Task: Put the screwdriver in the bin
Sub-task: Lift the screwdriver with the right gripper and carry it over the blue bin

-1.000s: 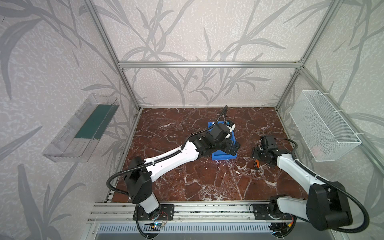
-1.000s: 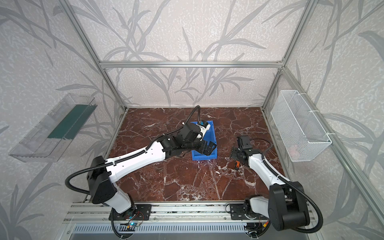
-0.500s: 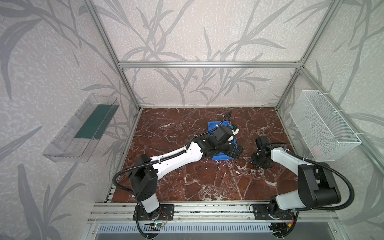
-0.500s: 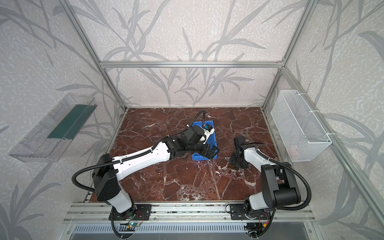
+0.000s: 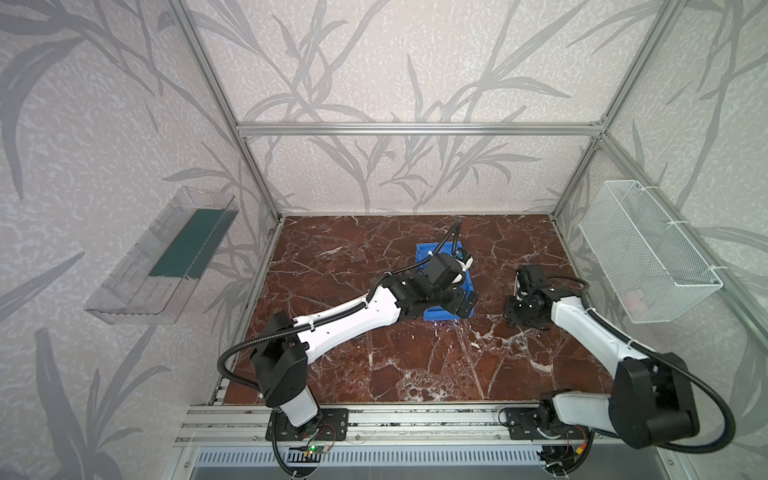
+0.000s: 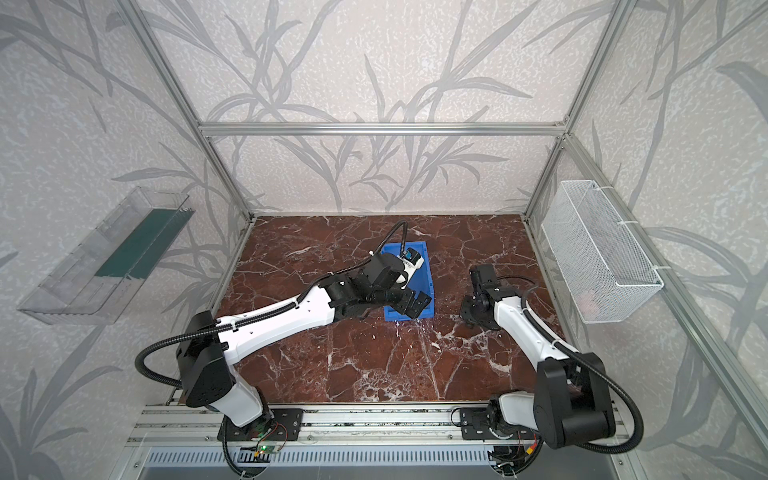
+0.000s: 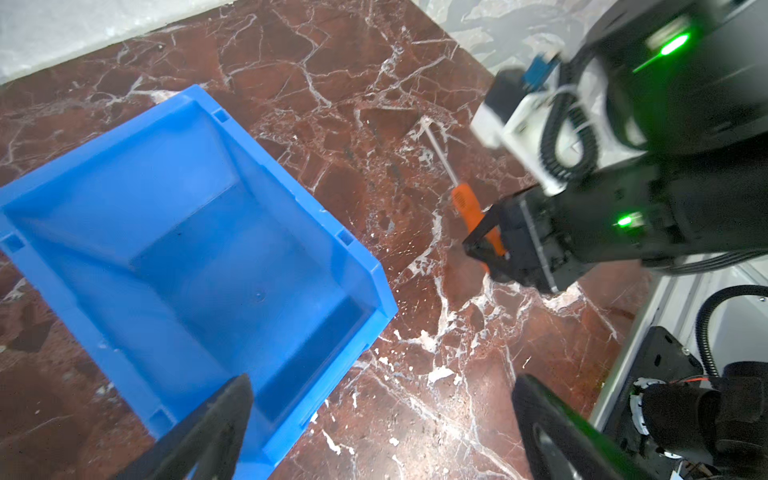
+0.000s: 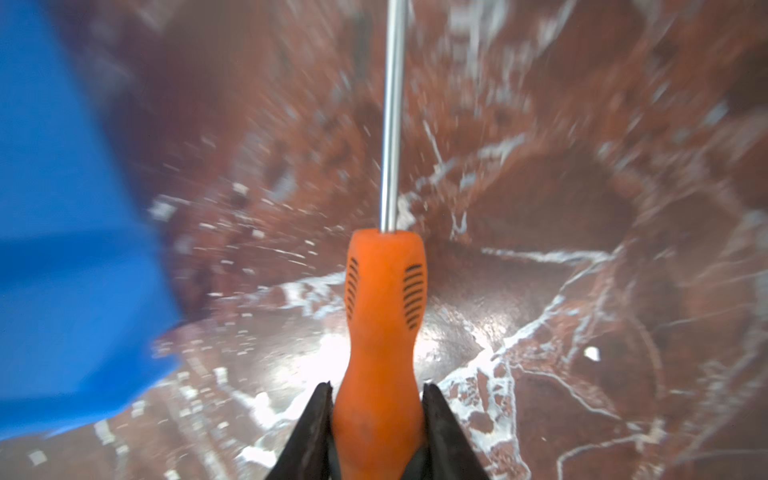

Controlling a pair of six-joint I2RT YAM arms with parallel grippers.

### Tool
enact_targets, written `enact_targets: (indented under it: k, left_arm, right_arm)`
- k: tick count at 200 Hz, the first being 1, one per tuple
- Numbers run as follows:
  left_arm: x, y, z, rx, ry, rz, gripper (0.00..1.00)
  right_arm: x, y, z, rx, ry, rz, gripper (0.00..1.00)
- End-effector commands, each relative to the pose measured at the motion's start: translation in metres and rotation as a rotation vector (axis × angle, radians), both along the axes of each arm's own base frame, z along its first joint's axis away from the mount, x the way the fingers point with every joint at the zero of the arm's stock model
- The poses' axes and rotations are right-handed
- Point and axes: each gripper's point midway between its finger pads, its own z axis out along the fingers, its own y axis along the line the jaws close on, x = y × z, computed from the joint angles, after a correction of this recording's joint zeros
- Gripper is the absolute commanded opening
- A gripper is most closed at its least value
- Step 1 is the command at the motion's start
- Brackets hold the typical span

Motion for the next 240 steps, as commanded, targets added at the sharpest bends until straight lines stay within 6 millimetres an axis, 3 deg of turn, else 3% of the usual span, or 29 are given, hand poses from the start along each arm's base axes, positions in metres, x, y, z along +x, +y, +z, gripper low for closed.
enact_targets:
  k: [1, 45, 66, 80, 110, 144, 182, 200, 209, 240]
  left_arm:
    - [0.008, 0.013, 0.033, 0.018, -0.070, 0.030, 0.99]
    - [0.013, 0.036, 0.071, 0.020, -0.091, 0.046, 0.99]
    - [0.017, 0.054, 0.083, -0.032, -0.063, 0.057, 0.99]
    - [0.021, 0.069, 0.084, -0.112, -0.015, 0.082, 0.99]
    - [0.034, 0.114, 0.066, -0.292, 0.103, 0.210, 0.99]
    - [0.037, 0.151, 0.045, -0.423, 0.207, 0.309, 0.99]
    - [0.032, 0.160, 0.030, -0.448, 0.246, 0.330, 0.99]
    - [0.033, 0.159, 0.026, -0.444, 0.251, 0.327, 0.99]
    - [0.034, 0.159, 0.025, -0.444, 0.256, 0.330, 0.99]
    - [0.036, 0.156, 0.027, -0.441, 0.261, 0.320, 0.99]
  right_arm:
    - [0.007, 0.017, 0.052, 0.052, -0.129, 0.081, 0.08]
    - [0.027, 0.071, 0.141, 0.207, -0.378, 0.167, 0.08]
    - [0.035, 0.105, 0.163, 0.289, -0.411, 0.218, 0.08]
    - [0.042, 0.128, 0.166, 0.303, -0.409, 0.253, 0.08]
    - [0.057, 0.171, 0.137, 0.298, -0.333, 0.286, 0.08]
    - [0.065, 0.199, 0.084, 0.283, -0.195, 0.279, 0.08]
    - [0.068, 0.203, 0.025, 0.271, -0.074, 0.216, 0.08]
    - [0.072, 0.209, 0.015, 0.299, -0.062, 0.188, 0.08]
    - [0.075, 0.209, -0.002, 0.285, -0.026, 0.166, 0.08]
    - [0.084, 0.217, -0.015, 0.294, 0.015, 0.113, 0.11]
